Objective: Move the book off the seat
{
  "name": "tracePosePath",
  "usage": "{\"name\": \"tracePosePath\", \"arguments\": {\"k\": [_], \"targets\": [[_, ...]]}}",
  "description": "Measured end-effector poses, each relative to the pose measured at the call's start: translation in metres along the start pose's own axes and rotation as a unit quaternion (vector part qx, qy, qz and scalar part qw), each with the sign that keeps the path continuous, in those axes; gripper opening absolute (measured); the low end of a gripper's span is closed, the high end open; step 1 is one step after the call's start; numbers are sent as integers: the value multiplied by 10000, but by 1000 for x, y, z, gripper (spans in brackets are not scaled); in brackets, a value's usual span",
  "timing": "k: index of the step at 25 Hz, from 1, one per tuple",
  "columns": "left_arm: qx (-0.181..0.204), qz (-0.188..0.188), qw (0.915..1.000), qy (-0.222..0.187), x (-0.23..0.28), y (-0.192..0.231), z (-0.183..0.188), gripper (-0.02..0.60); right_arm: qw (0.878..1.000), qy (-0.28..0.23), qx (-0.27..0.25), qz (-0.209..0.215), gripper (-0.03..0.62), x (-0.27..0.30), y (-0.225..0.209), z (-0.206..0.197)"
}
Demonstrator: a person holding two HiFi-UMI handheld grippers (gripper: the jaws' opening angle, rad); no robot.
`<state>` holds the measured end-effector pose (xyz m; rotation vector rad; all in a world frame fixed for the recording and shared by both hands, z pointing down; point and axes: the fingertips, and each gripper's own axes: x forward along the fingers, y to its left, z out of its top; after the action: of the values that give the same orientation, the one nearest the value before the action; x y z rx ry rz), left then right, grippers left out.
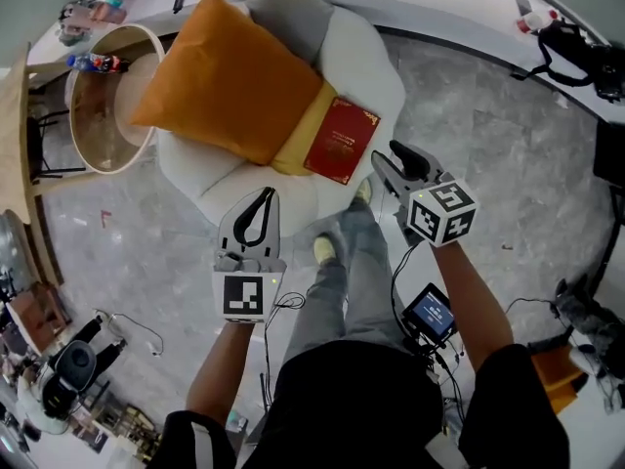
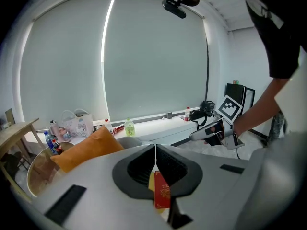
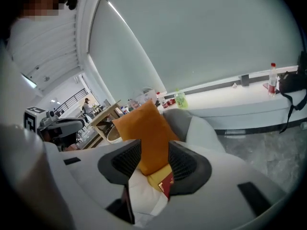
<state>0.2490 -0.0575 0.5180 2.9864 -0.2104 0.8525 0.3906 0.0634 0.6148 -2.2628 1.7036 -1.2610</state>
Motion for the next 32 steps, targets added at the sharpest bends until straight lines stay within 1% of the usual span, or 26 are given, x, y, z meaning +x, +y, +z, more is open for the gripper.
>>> {"name": "tracePosePath", "arguments": {"k": [2, 5, 7, 10, 13, 15, 16, 19, 21, 23, 27, 28, 31, 32], "targets": [[52, -50, 10000, -4, 12, 0, -8, 14, 9998, 143, 100, 35, 189, 14, -10, -14], [-55, -106, 9999, 12, 31, -3, -22, 14, 9993, 318, 175, 69, 192, 33, -25, -33], [-33, -159, 9999, 49, 43, -5, -34, 14, 9987, 419, 256, 108, 195, 47, -34, -50], [114, -277, 9995, 85, 61, -13, -49, 14, 9964, 637, 514, 213, 201, 66, -49, -80], [17, -322, 9993, 197, 80, -15, -66, 15, 9928, 858, 790, 282, 222, 87, -67, -110], [-6, -322, 9991, 273, 92, -14, -78, 14, 9907, 987, 905, 250, 227, 101, -82, -131], [44, -331, 9990, 305, 98, -14, -84, 14, 9894, 1058, 966, 224, 229, 108, -91, -142], [412, -446, 9971, 464, 113, -19, -105, 14, 9845, 1284, 1183, 164, 241, 128, -116, -181], [318, -451, 9968, 572, 122, -22, -123, 14, 9815, 1405, 1295, 135, 244, 140, -132, -206], [337, -523, 9955, 711, 130, -28, -144, 14, 9780, 1472, 1470, 126, 247, 152, -144, -228], [-61, -407, 9959, 811, 149, -34, -180, 14, 9698, 1541, 1888, 86, 258, 172, -165, -265], [-106, -404, 9955, 850, 154, -36, -188, 14, 9682, 1562, 1950, 90, 261, 177, -169, -273], [-413, -334, 9945, 897, 167, -37, -207, 15, 9660, 1607, 2020, 102, 264, 191, -179, -296], [-420, -356, 9943, 908, 170, -38, -214, 15, 9654, 1617, 2044, 95, 267, 196, -183, -304]]}}
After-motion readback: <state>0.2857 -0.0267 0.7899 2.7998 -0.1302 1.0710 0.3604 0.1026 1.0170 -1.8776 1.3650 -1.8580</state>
